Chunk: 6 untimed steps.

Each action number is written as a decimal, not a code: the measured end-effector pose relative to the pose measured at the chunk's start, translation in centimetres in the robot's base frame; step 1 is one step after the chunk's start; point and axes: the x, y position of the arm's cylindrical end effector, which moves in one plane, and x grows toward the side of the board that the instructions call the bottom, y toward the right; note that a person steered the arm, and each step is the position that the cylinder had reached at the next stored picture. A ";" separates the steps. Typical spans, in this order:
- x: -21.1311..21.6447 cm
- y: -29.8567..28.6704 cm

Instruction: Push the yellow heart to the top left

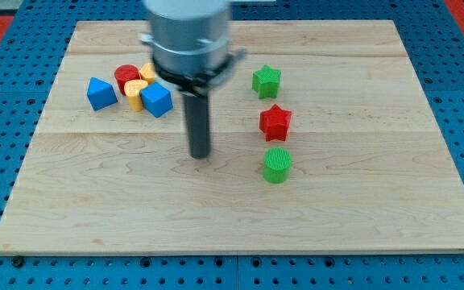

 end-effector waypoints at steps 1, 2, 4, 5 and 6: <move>-6.1 -5.5; -9.7 -10.7; -15.6 -15.3; -19.8 -15.9; -21.2 -14.5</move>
